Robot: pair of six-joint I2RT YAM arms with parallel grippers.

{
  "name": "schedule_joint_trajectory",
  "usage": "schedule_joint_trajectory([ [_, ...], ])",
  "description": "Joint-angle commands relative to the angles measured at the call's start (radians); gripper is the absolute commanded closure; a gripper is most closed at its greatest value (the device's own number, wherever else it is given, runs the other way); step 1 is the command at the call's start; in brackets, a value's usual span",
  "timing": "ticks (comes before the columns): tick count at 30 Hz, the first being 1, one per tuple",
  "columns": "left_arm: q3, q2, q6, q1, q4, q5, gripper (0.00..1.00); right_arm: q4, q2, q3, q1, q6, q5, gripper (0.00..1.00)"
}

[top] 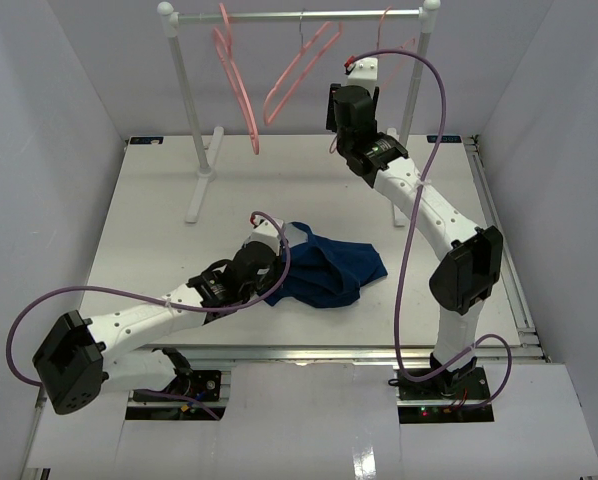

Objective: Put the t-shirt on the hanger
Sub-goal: Pick up the hanger from the clothesline.

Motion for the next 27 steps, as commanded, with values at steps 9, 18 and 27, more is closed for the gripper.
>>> schedule_joint_trajectory([
  [9,-0.016,-0.062,0.002,-0.002,0.023,0.039,1.0,-0.115,-0.084,0.02,-0.006,-0.005,-0.008,0.84],
  [18,-0.014,-0.053,0.014,-0.007,0.027,0.039,1.0,-0.071,-0.216,-0.064,-0.006,-0.148,-0.032,0.92],
  [27,-0.007,-0.032,0.01,-0.005,0.023,0.016,1.0,-0.184,-0.395,-0.202,-0.006,-0.17,-0.094,0.92],
])
